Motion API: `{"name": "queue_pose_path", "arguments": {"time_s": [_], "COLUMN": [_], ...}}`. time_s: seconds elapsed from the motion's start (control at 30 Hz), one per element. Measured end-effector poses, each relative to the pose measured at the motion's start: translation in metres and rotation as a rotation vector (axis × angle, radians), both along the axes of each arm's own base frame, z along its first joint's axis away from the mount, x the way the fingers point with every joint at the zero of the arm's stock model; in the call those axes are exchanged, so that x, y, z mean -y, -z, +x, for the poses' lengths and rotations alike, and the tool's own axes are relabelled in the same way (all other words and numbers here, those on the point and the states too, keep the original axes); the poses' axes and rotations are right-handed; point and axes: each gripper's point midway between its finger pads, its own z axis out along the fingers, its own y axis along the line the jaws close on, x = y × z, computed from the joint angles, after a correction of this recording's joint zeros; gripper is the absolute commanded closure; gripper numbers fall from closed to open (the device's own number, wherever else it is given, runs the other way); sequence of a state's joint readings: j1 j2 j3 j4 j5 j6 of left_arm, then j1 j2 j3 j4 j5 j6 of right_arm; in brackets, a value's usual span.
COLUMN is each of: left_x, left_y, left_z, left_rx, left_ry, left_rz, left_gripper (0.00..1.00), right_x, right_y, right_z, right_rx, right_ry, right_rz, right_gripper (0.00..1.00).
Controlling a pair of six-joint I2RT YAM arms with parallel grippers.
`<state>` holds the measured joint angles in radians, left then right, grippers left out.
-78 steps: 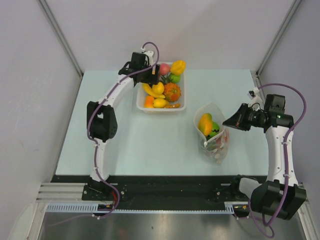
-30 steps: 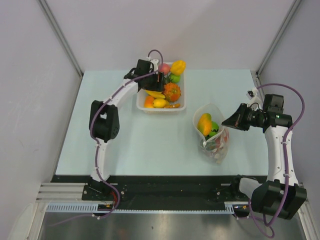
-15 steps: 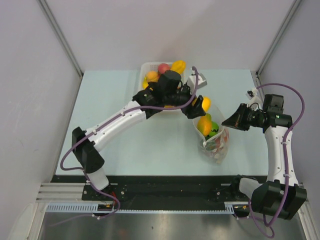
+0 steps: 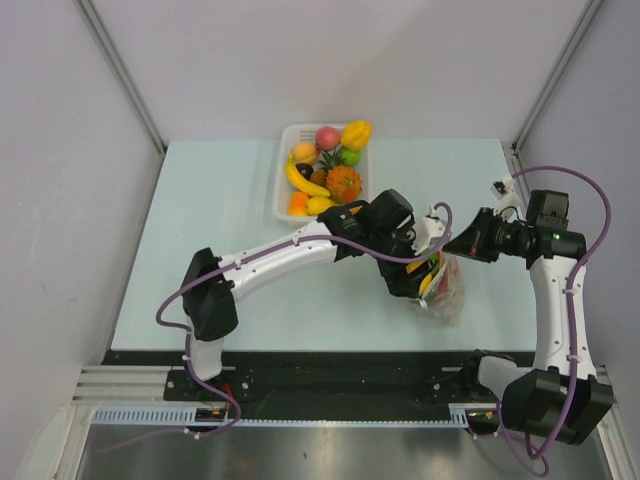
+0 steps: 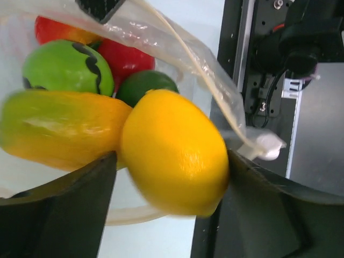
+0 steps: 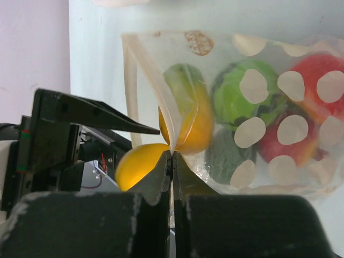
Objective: Place the food in the zip-top bag and seal the zipper
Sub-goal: Place the fake fruit in the zipper food storage bag, then adjust the zipper food storage bag at the center of the board.
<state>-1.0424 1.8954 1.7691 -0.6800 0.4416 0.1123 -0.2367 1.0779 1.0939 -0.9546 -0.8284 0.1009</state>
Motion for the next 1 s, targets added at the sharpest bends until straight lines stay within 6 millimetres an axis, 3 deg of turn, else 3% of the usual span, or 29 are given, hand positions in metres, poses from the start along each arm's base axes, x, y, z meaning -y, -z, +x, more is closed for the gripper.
{"name": "queue_pose_path", "arguments": {"time_s": [0.23,0.43,0.5,0.57,0.67,1.0], "left_x": [-0.005,-0.047,-0.065,-0.084,-0.098,-0.069], "left_y": [-0.033,-0.055,-0.050,-0.035,-0.011,0.029], "left_z": [0.019,0.045,0.044,0.030,0.009,0.006], "left_rx": [0.066,0.239,0.320,0.394,0.466,0.750], "left_ry": [0.041,0.129,0.192,0.287,0.425,0.681], "left_rz": [-0.042,-0.102,-0.104,-0.096,-0.079,-0.088], "left_gripper": [0.00,0.07,0.12,0.19,0.29,0.44], "right_x": [-0.004,-0.006,-0.007,-0.007,-0.007,-0.008], "right_y": [-0.003,-0.002,-0.002,-0.002,-0.001,0.000], "right_z": [-0.003,-0.006,-0.007,-0.007,-0.008,-0.011], "right_rx": [0.028,0.044,0.051,0.057,0.064,0.070], "right_ry": [-0.043,-0.078,-0.088,-0.096,-0.106,-0.125], "right_rz": [0.013,0.010,0.007,0.004,-0.002,-0.008], "right_gripper": [1.00,1.00,1.00,1.00,1.00,1.00]}}
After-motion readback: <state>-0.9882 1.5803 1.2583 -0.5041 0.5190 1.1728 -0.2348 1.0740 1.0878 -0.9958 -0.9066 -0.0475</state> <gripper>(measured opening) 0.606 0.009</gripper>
